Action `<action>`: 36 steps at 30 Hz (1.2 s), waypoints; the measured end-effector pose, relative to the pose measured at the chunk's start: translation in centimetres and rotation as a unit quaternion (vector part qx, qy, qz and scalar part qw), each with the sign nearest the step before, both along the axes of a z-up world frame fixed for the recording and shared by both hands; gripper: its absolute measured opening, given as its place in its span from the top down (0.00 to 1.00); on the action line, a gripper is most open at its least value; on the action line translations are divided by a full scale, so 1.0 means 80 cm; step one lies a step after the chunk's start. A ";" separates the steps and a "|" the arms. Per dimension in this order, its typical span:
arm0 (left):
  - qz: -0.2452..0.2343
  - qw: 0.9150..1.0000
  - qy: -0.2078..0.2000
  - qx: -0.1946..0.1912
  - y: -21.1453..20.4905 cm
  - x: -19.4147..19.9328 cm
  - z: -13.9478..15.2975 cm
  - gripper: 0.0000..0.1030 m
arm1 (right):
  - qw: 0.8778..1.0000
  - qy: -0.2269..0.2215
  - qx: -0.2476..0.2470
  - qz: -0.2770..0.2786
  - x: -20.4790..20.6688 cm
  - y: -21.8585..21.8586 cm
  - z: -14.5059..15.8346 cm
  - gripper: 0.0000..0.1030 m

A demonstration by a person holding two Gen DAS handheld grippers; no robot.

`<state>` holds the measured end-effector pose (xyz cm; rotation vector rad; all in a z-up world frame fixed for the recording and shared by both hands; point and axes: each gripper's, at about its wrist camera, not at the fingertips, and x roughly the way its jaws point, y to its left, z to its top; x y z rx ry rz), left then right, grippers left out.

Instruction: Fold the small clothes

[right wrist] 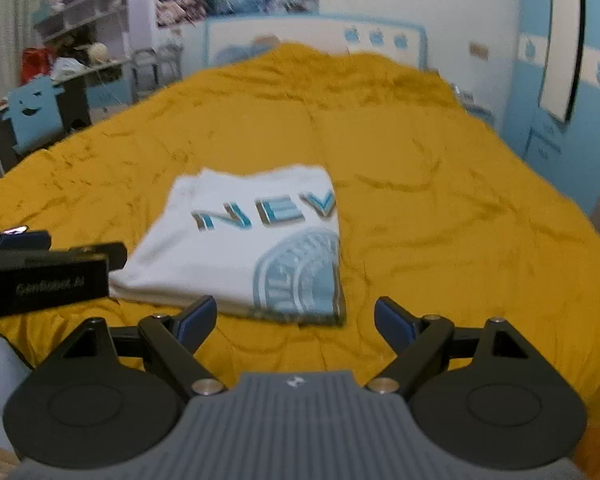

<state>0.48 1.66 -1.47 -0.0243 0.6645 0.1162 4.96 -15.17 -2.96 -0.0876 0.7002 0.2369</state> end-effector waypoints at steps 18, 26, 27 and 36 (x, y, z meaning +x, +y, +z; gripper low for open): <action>-0.002 0.998 0.056 -0.001 -0.014 -0.002 -0.027 0.02 | 0.998 0.068 0.009 -0.007 0.009 0.001 -0.033 0.21; 0.000 0.998 0.057 -0.001 -0.012 -0.003 -0.027 0.02 | 0.998 0.066 0.007 -0.006 0.008 0.002 -0.031 0.21; 0.000 0.998 0.057 -0.001 -0.012 -0.003 -0.027 0.02 | 0.998 0.065 0.007 -0.006 0.008 0.002 -0.031 0.21; 0.000 0.998 0.057 -0.001 -0.011 -0.004 -0.028 0.02 | 0.998 0.061 0.006 -0.004 0.008 0.002 -0.029 0.21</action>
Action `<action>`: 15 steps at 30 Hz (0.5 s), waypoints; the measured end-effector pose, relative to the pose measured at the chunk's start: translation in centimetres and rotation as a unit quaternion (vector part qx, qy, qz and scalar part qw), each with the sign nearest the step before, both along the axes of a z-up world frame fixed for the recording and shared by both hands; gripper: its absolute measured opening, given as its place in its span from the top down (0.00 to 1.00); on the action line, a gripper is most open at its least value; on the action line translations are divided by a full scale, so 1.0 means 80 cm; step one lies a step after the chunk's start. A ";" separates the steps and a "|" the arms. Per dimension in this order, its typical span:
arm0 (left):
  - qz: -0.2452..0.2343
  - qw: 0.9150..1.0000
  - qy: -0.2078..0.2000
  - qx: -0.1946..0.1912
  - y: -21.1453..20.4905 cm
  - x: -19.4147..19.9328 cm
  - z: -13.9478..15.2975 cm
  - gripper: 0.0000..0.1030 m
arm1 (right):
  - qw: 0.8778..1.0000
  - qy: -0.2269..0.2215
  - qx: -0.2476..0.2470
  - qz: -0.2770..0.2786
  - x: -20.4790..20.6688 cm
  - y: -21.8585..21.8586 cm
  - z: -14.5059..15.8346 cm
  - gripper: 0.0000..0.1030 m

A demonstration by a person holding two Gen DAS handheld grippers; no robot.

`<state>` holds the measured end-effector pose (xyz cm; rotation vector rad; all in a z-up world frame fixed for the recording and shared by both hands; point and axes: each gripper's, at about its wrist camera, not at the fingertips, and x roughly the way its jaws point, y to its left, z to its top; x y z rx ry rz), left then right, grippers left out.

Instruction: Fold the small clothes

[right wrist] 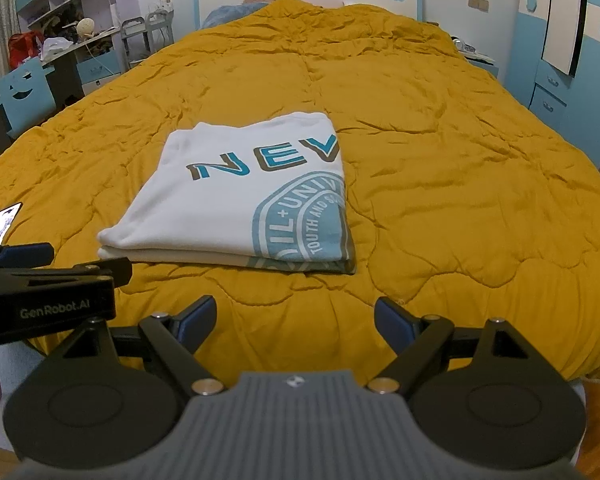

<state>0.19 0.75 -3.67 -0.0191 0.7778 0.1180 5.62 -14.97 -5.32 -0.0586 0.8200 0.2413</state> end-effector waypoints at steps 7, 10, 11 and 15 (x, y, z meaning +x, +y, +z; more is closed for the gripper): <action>0.000 1.000 0.000 0.001 -0.001 0.000 0.000 0.02 | 1.000 -0.001 -0.001 0.003 -0.001 0.001 0.000 0.21; 0.000 1.000 0.000 0.001 -0.001 0.001 0.000 0.02 | 1.000 -0.001 -0.001 0.002 -0.001 0.001 0.000 0.21; 0.000 1.000 0.000 0.001 -0.001 0.001 0.001 0.02 | 1.000 -0.001 0.000 0.002 -0.001 0.001 0.000 0.21; 0.000 1.000 0.000 0.001 0.001 0.000 0.000 0.02 | 1.000 -0.001 0.000 0.002 -0.001 0.001 0.000 0.21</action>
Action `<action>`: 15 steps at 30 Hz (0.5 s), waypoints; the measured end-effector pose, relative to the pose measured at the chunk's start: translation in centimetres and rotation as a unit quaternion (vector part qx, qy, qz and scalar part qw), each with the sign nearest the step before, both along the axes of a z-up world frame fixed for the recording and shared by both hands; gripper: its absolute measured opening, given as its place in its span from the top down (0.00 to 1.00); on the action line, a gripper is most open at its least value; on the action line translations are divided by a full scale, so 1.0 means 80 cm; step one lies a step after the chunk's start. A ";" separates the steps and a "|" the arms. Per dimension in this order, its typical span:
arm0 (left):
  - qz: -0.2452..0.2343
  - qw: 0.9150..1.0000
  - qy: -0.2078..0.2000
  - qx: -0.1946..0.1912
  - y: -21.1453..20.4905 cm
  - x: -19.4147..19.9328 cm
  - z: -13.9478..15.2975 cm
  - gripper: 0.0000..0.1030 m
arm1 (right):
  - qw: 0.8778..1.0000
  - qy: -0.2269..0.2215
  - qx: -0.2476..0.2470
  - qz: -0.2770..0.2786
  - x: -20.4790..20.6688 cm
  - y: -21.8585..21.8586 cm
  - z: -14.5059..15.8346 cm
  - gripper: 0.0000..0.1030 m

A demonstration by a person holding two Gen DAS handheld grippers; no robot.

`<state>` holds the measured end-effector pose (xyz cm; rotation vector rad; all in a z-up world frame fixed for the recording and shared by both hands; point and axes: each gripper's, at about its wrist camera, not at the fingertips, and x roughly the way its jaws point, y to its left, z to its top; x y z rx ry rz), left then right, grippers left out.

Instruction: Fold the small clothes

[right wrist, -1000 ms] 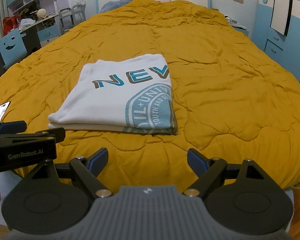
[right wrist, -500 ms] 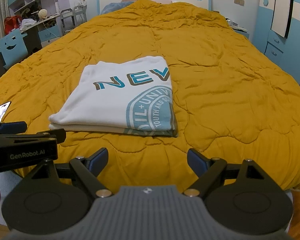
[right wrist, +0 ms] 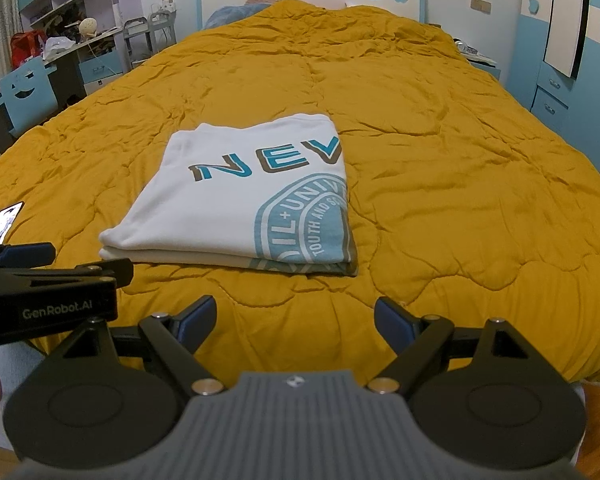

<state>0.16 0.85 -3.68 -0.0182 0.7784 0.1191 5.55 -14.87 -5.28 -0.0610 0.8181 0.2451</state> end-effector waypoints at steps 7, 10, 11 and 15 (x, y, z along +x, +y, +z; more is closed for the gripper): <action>0.000 1.000 0.000 0.000 0.000 0.001 0.000 0.02 | 1.000 -0.004 0.000 0.002 0.001 0.001 0.002 0.21; 0.000 1.000 0.000 0.000 0.000 0.001 0.000 0.02 | 1.000 -0.005 0.000 0.003 0.001 0.002 0.003 0.21; 0.000 1.000 0.000 0.000 0.000 0.000 0.000 0.02 | 1.000 -0.006 0.000 0.004 0.001 0.002 0.003 0.21; 0.000 1.000 0.001 0.000 0.000 0.001 0.000 0.02 | 1.000 -0.006 0.000 0.003 0.000 0.002 0.003 0.21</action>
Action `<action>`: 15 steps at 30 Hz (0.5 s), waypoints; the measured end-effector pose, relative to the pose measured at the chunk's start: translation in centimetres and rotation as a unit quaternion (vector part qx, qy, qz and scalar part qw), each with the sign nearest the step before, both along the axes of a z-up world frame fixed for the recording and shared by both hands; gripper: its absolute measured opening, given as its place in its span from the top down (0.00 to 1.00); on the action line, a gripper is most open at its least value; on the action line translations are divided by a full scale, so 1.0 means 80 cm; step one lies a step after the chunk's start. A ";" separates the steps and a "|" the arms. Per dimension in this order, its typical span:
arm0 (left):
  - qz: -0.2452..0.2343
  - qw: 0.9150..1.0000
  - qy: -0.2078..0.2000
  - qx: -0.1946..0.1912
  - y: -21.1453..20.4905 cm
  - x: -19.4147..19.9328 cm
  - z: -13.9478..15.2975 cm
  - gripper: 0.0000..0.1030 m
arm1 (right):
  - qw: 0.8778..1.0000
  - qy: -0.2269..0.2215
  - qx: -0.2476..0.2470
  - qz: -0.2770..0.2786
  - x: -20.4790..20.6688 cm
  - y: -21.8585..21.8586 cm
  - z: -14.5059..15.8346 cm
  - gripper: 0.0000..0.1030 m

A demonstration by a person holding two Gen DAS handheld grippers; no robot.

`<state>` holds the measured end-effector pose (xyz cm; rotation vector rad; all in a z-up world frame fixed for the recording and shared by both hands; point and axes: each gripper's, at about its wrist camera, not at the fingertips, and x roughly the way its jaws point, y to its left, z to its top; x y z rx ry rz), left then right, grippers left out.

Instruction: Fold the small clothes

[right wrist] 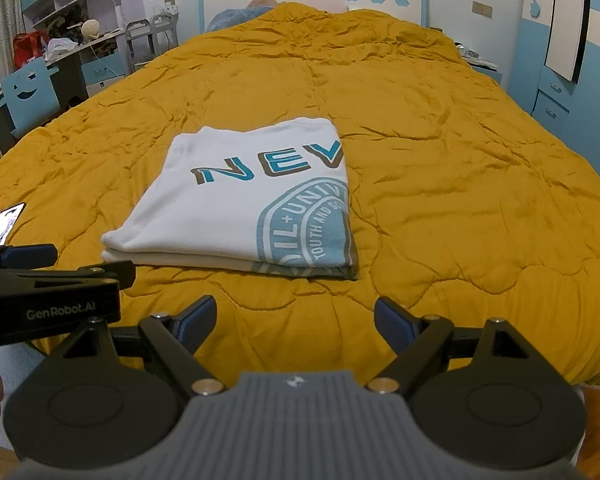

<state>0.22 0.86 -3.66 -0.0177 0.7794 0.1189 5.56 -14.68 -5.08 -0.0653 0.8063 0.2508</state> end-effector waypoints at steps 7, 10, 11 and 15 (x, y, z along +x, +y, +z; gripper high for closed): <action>0.000 1.000 0.000 0.000 0.001 -0.001 0.000 0.02 | 1.000 0.000 0.000 0.000 0.000 0.000 0.000 0.21; 0.000 1.000 0.000 0.000 0.002 -0.001 0.000 0.02 | 1.000 0.000 0.000 0.000 -0.001 0.001 0.000 0.21; 0.000 1.000 0.000 0.001 0.002 -0.001 0.000 0.02 | 1.000 0.001 0.000 0.000 -0.001 0.001 0.000 0.21; 0.000 1.000 0.000 0.001 0.002 -0.001 0.000 0.02 | 1.000 0.000 0.000 0.000 -0.001 0.001 0.000 0.21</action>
